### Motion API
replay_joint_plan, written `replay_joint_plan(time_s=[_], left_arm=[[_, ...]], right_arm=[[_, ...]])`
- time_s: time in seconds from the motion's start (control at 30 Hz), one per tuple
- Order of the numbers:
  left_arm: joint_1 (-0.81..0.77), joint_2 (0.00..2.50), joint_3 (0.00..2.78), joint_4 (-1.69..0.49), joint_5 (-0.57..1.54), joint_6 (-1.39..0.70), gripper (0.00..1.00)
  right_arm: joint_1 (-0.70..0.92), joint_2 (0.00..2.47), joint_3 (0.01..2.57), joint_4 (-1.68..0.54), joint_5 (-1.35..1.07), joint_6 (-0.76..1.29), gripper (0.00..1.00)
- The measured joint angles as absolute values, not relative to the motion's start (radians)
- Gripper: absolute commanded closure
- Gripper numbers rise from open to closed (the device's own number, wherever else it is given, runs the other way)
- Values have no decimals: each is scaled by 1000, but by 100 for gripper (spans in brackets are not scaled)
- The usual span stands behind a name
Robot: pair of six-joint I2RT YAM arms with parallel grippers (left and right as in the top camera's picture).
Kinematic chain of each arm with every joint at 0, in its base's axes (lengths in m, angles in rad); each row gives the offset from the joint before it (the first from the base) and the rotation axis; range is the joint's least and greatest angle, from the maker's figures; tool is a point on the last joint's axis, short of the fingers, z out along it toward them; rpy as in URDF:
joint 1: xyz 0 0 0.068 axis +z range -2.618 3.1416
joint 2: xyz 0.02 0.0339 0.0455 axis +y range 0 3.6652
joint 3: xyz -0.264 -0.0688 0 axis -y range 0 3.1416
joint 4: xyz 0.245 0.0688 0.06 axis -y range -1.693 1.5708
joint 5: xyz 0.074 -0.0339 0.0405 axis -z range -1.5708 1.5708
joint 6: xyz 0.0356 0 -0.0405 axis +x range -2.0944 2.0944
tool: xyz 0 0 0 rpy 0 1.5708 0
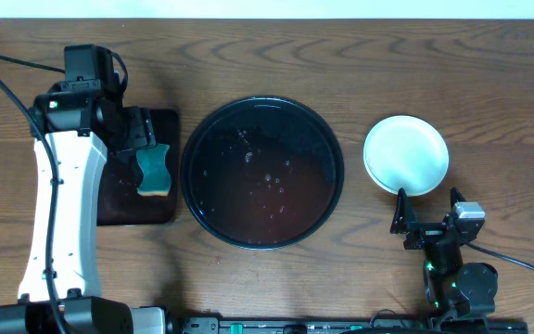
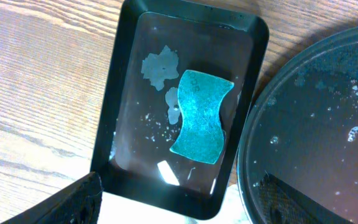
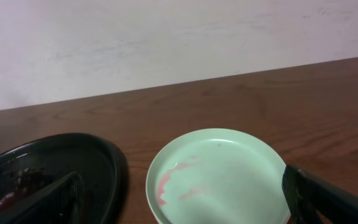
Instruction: Clean dirty plates on tray and stack at the side
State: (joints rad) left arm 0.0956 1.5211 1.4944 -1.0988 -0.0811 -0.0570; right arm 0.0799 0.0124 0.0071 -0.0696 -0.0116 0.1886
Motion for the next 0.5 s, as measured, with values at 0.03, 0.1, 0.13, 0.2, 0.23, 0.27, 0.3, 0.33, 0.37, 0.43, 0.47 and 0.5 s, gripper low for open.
replay_joint_plan(time_s=[0.03,0.1,0.13,0.2,0.23,0.27,0.3,0.33,0.37,0.43,0.47,0.5], left_arm=[[96,1520,1493,-1091,-78,-60,20],[95,1509,1471,-1032,-60,-67,19],[94,1495,1447,-978,-46,-71,19],[91,1449,1377,-854,-12,-75,19],[89,1419,1337,-797,3,-76,19],[85,1380,1289,-741,18,-78,19],[81,1335,1234,-677,30,-78,19],[78,1296,1193,-646,44,-78,19],[76,1248,1139,-593,53,-78,19],[75,1145,1032,-509,70,-78,19],[75,1089,978,-477,76,-78,19],[75,1033,926,-452,80,-78,19]], right_arm=[[80,12,7,-70,-12,189,1],[80,12,7,-70,-12,189,1],[80,12,7,-70,-12,189,1],[80,12,7,-70,-12,189,1],[80,12,7,-70,-12,189,1],[80,12,7,-70,-12,189,1],[80,12,7,-70,-12,189,1],[80,12,7,-70,-12,189,1],[80,12,7,-69,-12,188,1],[80,12,7,-70,-12,189,1],[80,12,7,-69,-12,189,1],[80,12,7,-70,-12,189,1]])
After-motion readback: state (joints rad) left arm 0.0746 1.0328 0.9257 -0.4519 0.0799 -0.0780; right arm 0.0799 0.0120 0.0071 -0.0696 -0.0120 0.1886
